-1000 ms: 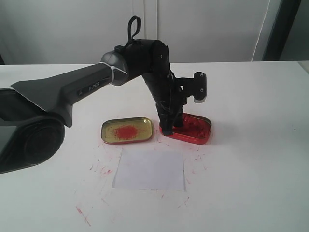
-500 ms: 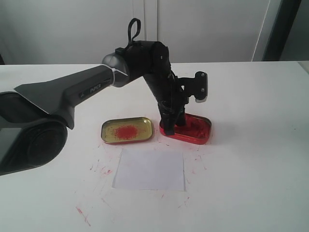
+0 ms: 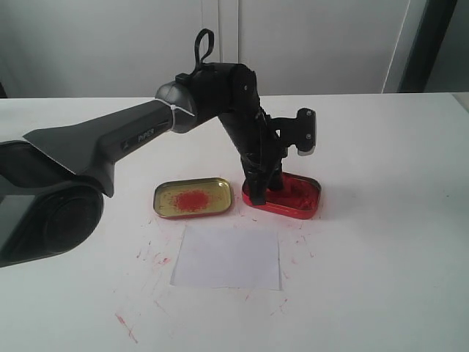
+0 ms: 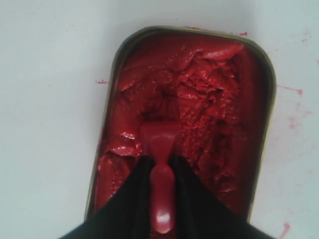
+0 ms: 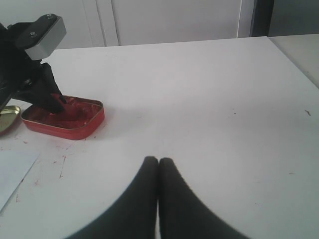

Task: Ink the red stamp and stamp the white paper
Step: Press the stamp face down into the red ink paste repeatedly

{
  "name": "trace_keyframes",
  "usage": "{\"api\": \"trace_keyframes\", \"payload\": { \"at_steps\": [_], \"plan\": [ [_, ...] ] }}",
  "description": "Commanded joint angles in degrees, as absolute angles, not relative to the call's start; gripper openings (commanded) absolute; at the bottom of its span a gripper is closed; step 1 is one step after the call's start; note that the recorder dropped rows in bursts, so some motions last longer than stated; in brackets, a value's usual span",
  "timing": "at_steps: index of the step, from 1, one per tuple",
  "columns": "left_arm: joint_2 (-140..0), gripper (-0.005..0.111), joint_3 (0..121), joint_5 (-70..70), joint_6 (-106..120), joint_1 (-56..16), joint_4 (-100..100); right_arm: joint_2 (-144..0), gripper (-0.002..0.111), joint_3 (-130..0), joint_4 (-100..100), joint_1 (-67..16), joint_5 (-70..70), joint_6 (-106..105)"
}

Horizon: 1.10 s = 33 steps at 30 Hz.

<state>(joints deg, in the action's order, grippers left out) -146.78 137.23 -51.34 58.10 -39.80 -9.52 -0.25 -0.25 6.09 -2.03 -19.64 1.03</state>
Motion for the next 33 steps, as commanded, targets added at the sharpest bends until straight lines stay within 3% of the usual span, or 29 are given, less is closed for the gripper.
{"api": "trace_keyframes", "payload": {
  "at_steps": [1,21,33],
  "plan": [
    [-152.74,0.000,134.75,-54.05,58.78,-40.08,-6.37,0.00,0.000,0.00,5.96,-2.22,-19.14,1.29],
    [-150.56,0.000,143.60,-66.58,58.82,-40.08,-3.19,0.00,0.000,0.00,5.96,-2.22,-19.14,2.39],
    [-150.56,0.000,148.77,-66.17,58.71,-40.08,-3.16,0.00,0.000,0.00,5.96,-2.22,-19.14,2.39]
  ]
}}
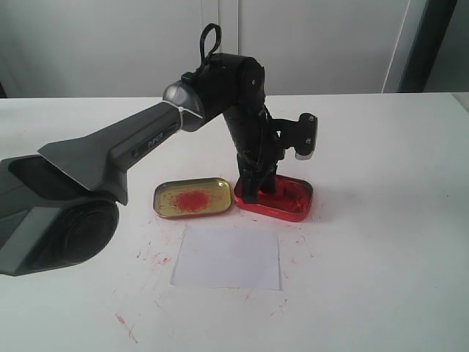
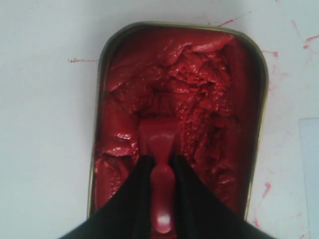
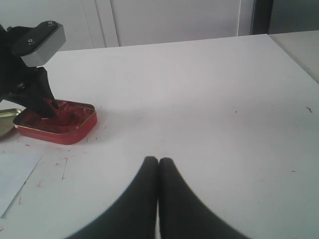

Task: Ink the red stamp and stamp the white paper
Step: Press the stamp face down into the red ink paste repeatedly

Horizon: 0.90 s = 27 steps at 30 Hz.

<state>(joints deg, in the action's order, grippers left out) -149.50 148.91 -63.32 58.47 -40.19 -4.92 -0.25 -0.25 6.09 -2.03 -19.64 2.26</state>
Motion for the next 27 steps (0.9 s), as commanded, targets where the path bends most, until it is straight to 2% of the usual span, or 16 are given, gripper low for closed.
{"api": "trace_keyframes", "payload": {
  "at_steps": [1,7,27],
  "plan": [
    [-150.56,0.000,148.77,-66.17,58.71,-40.08,-3.16,0.00,0.000,0.00,5.96,-2.22,-19.14,2.39],
    [-150.56,0.000,148.77,-69.96,58.49,-40.08,-3.05,0.00,0.000,0.00,5.96,-2.22,-19.14,2.39],
    [-150.56,0.000,153.65,-69.96,57.79,-40.08,-1.66,0.00,0.000,0.00,5.96,-2.22,-19.14,2.39]
  ]
}}
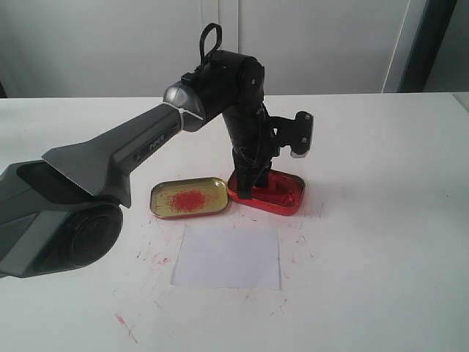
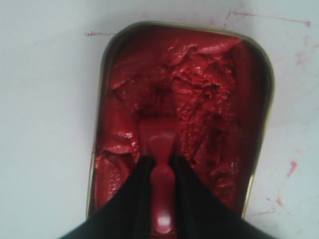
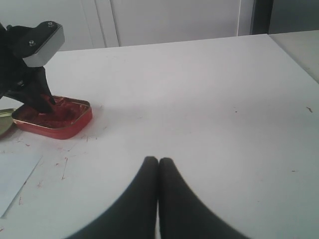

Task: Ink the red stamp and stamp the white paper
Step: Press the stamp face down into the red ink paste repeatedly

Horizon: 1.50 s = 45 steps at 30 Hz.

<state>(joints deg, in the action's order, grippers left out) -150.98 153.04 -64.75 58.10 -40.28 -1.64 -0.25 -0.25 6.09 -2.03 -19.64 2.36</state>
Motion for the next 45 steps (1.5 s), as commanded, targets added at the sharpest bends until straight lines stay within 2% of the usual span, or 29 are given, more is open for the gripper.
{"api": "trace_keyframes", "payload": {
  "at_steps": [1,45],
  "plan": [
    [-150.56,0.000,153.65,-69.96,57.79,-40.08,-1.66,0.00,0.000,0.00,5.96,-2.22,-19.14,2.39],
    [-146.46,0.000,153.65,-69.96,52.68,-40.08,-3.28,0.00,0.000,0.00,5.96,-2.22,-19.14,2.39]
  ]
}}
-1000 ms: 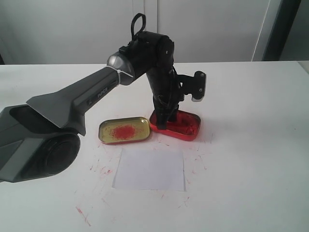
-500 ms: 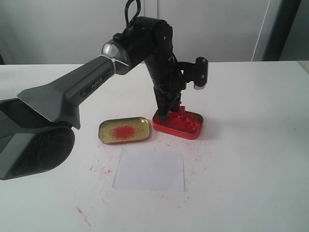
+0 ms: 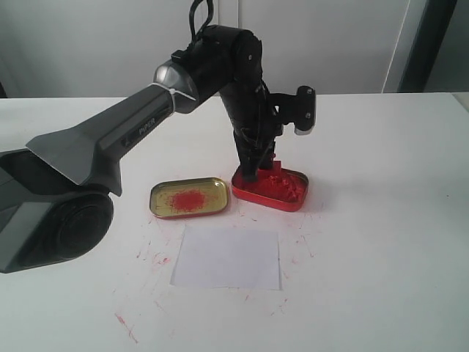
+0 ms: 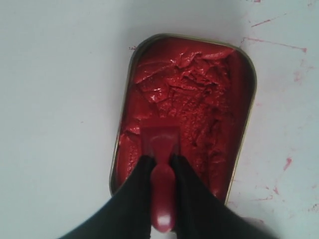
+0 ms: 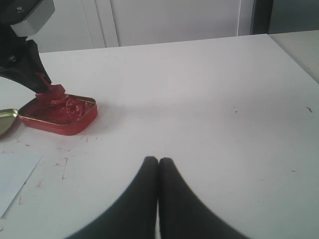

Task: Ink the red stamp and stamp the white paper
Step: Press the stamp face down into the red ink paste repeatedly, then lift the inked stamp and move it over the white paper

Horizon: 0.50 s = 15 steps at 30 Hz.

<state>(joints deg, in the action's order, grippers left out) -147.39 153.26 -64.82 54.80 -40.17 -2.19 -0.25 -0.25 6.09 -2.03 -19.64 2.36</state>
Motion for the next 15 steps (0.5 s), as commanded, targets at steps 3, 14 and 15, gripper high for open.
{"api": "trace_keyframes", "payload": {
  "at_steps": [3,14,15],
  "plan": [
    [-145.95,0.000,153.65,-69.96,50.88,-40.08,-3.58,0.00,0.000,0.00,5.96,-2.22,-19.14,2.39],
    [-144.32,0.000,153.65,-69.96,44.28,-40.08,-4.39,0.00,0.000,0.00,5.96,-2.22,-19.14,2.39],
    [-144.20,0.000,153.65,-69.96,43.70,-40.08,-4.39,0.00,0.000,0.00,5.96,-2.22,-19.14,2.39]
  ]
}}
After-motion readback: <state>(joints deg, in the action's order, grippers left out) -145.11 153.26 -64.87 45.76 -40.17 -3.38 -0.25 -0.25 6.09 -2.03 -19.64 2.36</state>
